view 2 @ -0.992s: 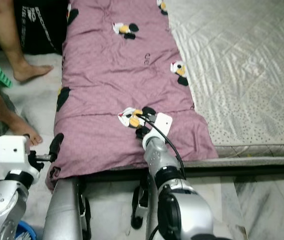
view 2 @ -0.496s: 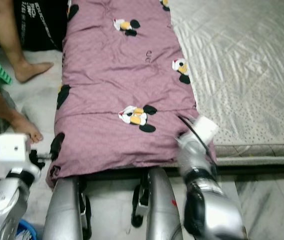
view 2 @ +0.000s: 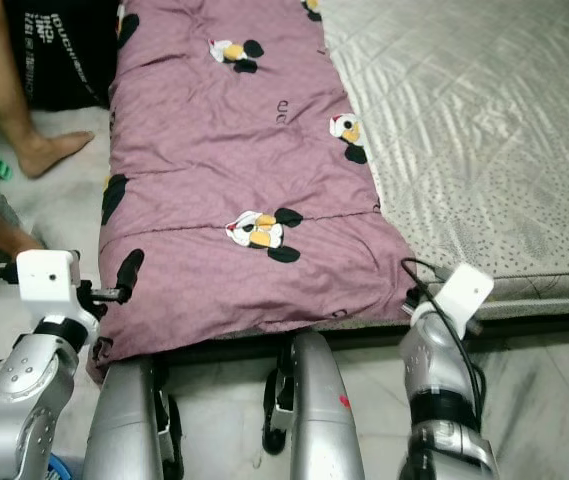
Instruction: Clean up the room
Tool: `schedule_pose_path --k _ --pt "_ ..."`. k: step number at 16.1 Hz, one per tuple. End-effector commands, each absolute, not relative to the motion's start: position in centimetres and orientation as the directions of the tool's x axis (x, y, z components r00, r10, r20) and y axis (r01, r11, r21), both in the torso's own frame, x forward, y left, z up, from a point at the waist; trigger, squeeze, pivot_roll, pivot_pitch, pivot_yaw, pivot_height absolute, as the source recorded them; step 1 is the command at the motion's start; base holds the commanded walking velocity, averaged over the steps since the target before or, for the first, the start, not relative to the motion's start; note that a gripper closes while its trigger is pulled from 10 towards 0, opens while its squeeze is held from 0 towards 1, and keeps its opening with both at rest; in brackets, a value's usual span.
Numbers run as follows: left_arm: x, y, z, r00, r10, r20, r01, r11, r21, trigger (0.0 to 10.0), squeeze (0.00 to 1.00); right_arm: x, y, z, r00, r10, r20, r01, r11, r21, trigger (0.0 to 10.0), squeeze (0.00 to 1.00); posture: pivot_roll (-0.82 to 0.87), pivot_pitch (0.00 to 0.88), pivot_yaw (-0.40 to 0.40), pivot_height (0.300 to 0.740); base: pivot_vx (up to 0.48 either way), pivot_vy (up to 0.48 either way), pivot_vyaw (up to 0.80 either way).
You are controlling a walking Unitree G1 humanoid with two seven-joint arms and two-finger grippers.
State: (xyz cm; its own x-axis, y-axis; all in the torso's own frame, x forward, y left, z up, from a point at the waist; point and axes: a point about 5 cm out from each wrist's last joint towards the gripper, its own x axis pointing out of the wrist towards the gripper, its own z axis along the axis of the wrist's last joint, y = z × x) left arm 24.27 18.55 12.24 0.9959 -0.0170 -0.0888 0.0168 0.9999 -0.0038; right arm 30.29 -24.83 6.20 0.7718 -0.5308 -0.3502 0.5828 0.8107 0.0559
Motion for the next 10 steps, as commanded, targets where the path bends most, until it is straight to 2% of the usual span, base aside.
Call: schedule_pose_path --k 1,2,3,5,7,10 --pt "24.3 18.5 11.8 0.995 -0.022 -0.099 0.021 1.0 -0.003 10.0 0.0 30.4 -24.5 7.7 0.83 -0.501 -0.243 0.518 0.856 0.003 10.0 0.0 0.05 0.165 -0.079 0.582 0.0 0.0 0.0" --pt "24.5 18.4 11.6 0.996 -0.019 -0.089 0.018 1.0 -0.014 10.0 0.0 30.4 -23.0 10.4 0.908 -0.412 -0.073 0.407 0.911 -0.073 10.0 0.0 0.03 0.134 -0.075 0.582 0.0 0.0 0.0" --pt "24.6 18.3 11.5 0.996 -0.019 -0.087 0.017 1.0 -0.018 10.0 0.0 30.4 -22.7 10.7 0.918 -0.394 -0.055 0.389 0.918 -0.076 10.0 0.0 0.03 0.13 -0.074 0.582 0.0 0.0 0.0" --pt "25.2 17.7 11.4 0.997 -0.011 -0.07 0.008 0.999 -0.045 10.0 0.0 29.8 -19.6 13.1 0.986 -0.154 0.059 0.159 0.983 -0.091 10.0 0.0 0.02 0.101 -0.078 0.582 0.0 0.0 0.0" --pt "25.5 17.4 11.3 0.998 -0.026 -0.063 0.022 0.998 -0.056 10.0 0.0 28.9 -18.2 12.7 0.998 -0.045 0.047 0.047 0.998 -0.052 10.0 0.0 0.01 0.073 -0.081 0.582 0.0 0.0 0.0" --pt "26.0 17.1 11.0 0.998 -0.033 -0.057 0.029 0.997 -0.069 10.0 0.0 28.3 -16.9 12.8 0.999 0.022 0.044 -0.023 1.0 0.016 10.0 0.0 0.0 0.053 -0.083 0.586 0.0 0.0 0.0"
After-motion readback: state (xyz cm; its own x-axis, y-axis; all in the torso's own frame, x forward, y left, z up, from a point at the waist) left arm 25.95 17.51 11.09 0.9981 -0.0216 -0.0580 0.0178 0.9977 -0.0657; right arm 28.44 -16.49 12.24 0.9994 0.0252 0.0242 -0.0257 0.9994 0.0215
